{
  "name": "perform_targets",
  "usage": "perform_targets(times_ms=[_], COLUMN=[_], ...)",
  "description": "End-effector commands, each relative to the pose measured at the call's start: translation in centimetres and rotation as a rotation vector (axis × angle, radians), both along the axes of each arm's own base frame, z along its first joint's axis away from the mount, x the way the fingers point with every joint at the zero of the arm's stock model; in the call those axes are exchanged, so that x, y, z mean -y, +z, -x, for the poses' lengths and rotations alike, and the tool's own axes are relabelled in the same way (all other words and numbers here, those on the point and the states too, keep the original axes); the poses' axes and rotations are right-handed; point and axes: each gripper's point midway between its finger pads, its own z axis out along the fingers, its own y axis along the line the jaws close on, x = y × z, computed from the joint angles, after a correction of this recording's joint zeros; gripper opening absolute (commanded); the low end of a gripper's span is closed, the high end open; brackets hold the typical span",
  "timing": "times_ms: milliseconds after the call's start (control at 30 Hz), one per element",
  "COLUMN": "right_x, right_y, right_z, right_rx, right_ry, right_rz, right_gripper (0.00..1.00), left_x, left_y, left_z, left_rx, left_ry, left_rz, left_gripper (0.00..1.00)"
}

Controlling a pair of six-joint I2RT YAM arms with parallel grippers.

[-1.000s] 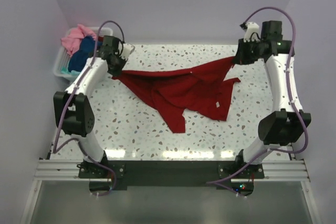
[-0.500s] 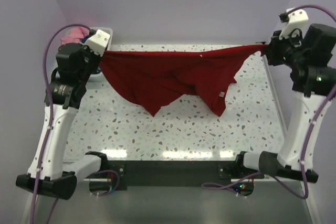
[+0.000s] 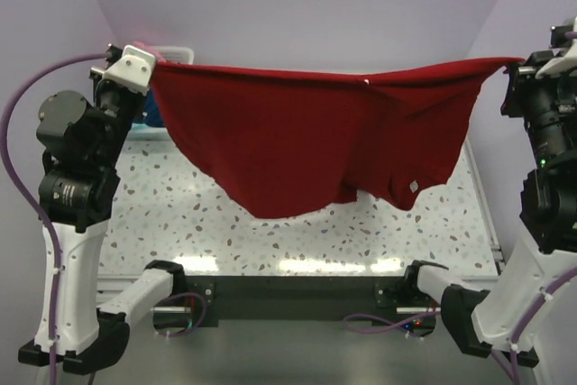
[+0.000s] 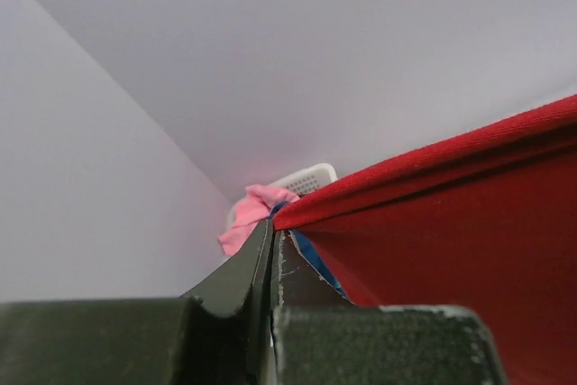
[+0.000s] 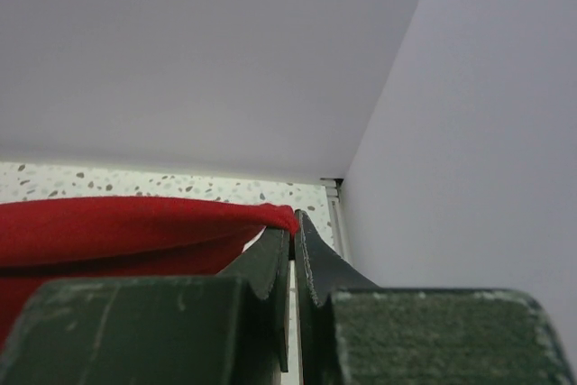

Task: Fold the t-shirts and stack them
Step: Flatten the tshirt out

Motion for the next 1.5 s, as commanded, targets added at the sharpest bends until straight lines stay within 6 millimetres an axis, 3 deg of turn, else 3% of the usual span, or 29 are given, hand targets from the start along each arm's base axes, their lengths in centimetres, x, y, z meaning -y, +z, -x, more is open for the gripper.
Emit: perform_targets(times_ms=[0, 167, 233, 300, 367, 400, 433, 467, 500, 533, 600, 667, 733, 767, 833, 900, 933, 1000, 1033, 1100, 1133, 1167, 1200, 1233, 1300, 1333, 1400, 1433, 1467], right_x=[3.1, 4.3, 4.4, 4.9, 4.9, 5.5, 5.5, 5.7, 6.2, 5.9, 6.0, 6.2, 6.0, 5.9, 6.4, 6.3, 6.5, 6.0, 5.4, 4.5, 4.0, 3.9, 3.6, 3.7, 4.1, 3.9, 4.0, 3.8, 3.7], right_y=[0.0, -4.5, -4.5, -6.2, -4.8, -7.0, -3.9, -3.1, -4.1, -0.1, 4.0, 7.0, 11.2, 12.3, 14.6, 14.8, 12.8, 10.6, 5.3, 0.7, -6.3, -9.3, -10.8, -16.9, -19.8, -24.1, -27.4, -29.9, -31.4], right_z=[-4.2, -12.0, -14.3, -18.4, -20.6, -23.8, -23.8, -24.4, -26.5, -25.0, -24.0, -21.0, -17.6, -16.6, -14.2, -13.8, -15.3, -15.2, -18.2, -17.8, -19.6, -19.6, -18.1, -18.2, -16.0, -15.1, -13.4, -12.1, -11.3], right_rx=[0.006, -0.112, -0.1, -0.13, -0.091, -0.135, -0.057, -0.032, -0.048, 0.061, 0.204, 0.303, 0.448, 0.483, 0.545, 0.541, 0.477, 0.403, 0.262, 0.148, -0.012, -0.078, -0.105, -0.237, -0.3, -0.392, -0.475, -0.531, -0.574], right_ry=[-0.119, -0.095, -0.072, -0.054, -0.034, -0.035, -0.037, -0.039, -0.044, -0.043, -0.053, -0.092, -0.119, -0.125, -0.185, -0.19, -0.18, -0.154, -0.078, -0.023, 0.046, 0.059, 0.063, 0.085, 0.07, 0.091, 0.104, 0.122, 0.137], right_rz=[0.016, -0.013, -0.024, -0.045, -0.063, -0.081, -0.081, -0.083, -0.088, -0.067, -0.03, 0.016, 0.077, 0.098, 0.139, 0.165, 0.171, 0.177, 0.187, 0.189, 0.208, 0.214, 0.223, 0.245, 0.3, 0.306, 0.335, 0.35, 0.361], right_gripper=[0.0, 0.0, 0.0, 0.0, 0.0, 0.0, 0.0, 0.0, 0.0, 0.0, 0.0, 0.0, 0.0, 0.0, 0.0, 0.0, 0.0, 0.0, 0.0, 0.0, 0.0, 0.0, 0.0, 0.0, 0.0, 0.0, 0.0, 0.0, 0.0], left_x=[0.2, 1.7, 2.2, 2.8, 2.9, 3.3, 3.2, 3.7, 3.9, 3.8, 3.8, 3.4, 3.1, 2.7, 3.0, 2.9, 3.3, 3.7, 4.3, 5.1, 5.4, 5.9, 6.5, 6.9, 8.0, 8.4, 9.5, 9.7, 9.8], left_y=[0.5, -1.0, -1.8, -3.4, -1.0, -2.5, 1.5, 0.4, 1.7, 6.9, 8.7, 14.1, 15.7, 18.3, 17.4, 17.4, 14.2, 12.2, 6.6, 3.0, -2.7, -4.5, -6.9, -12.4, -15.7, -20.6, -23.6, -27.7, -29.0], left_z=[-2.9, -7.9, -11.1, -14.8, -17.2, -20.1, -20.6, -23.3, -24.1, -23.1, -24.3, -21.4, -20.1, -16.6, -15.9, -14.4, -16.0, -14.6, -16.4, -15.3, -16.2, -15.6, -15.3, -15.2, -13.4, -12.4, -10.5, -9.1, -8.4], left_rx=[-0.005, -0.029, -0.03, -0.058, 0.014, -0.012, 0.078, 0.055, 0.082, 0.188, 0.243, 0.399, 0.506, 0.586, 0.613, 0.621, 0.543, 0.532, 0.437, 0.396, 0.285, 0.254, 0.206, 0.098, 0.057, -0.036, -0.069, -0.161, -0.178], left_ry=[0.011, -0.028, -0.028, -0.026, -0.013, -0.006, -0.006, -0.003, -0.008, -0.017, -0.012, -0.021, -0.02, -0.03, -0.043, -0.043, -0.051, -0.072, -0.093, -0.143, -0.168, -0.205, -0.234, -0.264, -0.316, -0.355, -0.405, -0.448, -0.46], left_rz=[0.021, 0.032, 0.032, 0.027, 0.041, 0.045, 0.065, 0.088, 0.106, 0.13, 0.15, 0.153, 0.16, 0.152, 0.122, 0.067, 0.028, -0.064, -0.11, -0.2, -0.214, -0.232, -0.25, -0.269, -0.314, -0.339, -0.397, -0.427, -0.464], left_gripper=[0.0, 0.0, 0.0, 0.0, 0.0, 0.0, 0.0, 0.0, 0.0, 0.0, 0.0, 0.0, 0.0, 0.0, 0.0, 0.0, 0.0, 0.0, 0.0, 0.0, 0.0, 0.0, 0.0, 0.0, 0.0, 0.0, 0.0, 0.02, 0.02])
